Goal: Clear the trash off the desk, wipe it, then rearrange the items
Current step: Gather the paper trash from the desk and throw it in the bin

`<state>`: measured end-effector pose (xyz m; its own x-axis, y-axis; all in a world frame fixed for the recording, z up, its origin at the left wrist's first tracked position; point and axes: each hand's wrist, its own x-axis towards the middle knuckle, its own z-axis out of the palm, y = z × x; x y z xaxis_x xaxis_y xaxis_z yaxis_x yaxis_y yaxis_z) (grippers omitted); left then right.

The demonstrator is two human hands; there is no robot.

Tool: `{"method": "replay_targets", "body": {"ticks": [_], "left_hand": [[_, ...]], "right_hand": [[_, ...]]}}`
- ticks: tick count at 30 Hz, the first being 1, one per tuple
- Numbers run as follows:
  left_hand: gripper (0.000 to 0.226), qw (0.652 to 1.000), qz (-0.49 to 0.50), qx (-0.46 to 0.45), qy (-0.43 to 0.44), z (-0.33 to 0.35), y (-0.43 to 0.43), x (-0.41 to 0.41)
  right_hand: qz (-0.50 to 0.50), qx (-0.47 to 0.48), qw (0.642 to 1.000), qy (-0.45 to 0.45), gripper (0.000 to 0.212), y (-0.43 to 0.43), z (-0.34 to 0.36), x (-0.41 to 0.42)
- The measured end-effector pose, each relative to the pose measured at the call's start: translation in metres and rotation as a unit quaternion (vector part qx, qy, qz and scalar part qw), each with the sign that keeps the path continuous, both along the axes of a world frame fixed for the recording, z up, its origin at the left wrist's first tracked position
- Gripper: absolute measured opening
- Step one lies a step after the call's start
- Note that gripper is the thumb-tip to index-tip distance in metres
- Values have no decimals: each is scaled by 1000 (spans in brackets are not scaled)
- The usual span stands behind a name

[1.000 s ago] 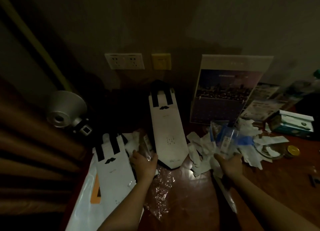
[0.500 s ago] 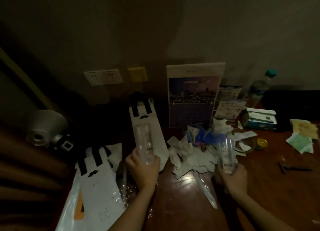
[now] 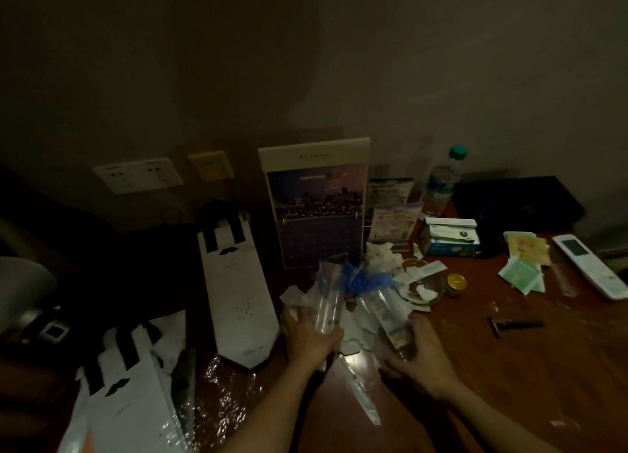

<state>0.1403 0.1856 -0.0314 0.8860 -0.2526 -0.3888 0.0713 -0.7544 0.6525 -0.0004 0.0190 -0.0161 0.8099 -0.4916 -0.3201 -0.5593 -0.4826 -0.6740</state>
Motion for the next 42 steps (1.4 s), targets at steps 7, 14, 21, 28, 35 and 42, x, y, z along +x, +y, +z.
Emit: {"method": "replay_targets", "body": {"ticks": [7, 14, 21, 28, 35, 42], "left_hand": [[88, 999, -8, 45, 29, -15, -7, 18], [94, 997, 46, 28, 59, -22, -22, 11], [84, 996, 25, 26, 79, -25, -25, 14], [106, 993, 62, 40, 93, -21, -21, 4], [93, 991, 37, 93, 85, -14, -14, -1], [80, 996, 42, 56, 61, -6, 1, -13]], "right_hand": [[195, -101, 974, 54, 93, -15, -1, 39], [163, -61, 983, 65, 68, -21, -12, 52], [91, 28, 995, 26, 69, -19, -28, 50], [114, -132, 977, 122, 81, -5, -30, 32], [83, -49, 992, 84, 54, 1, -23, 22], [49, 29, 997, 48, 39, 10, -17, 3]]}}
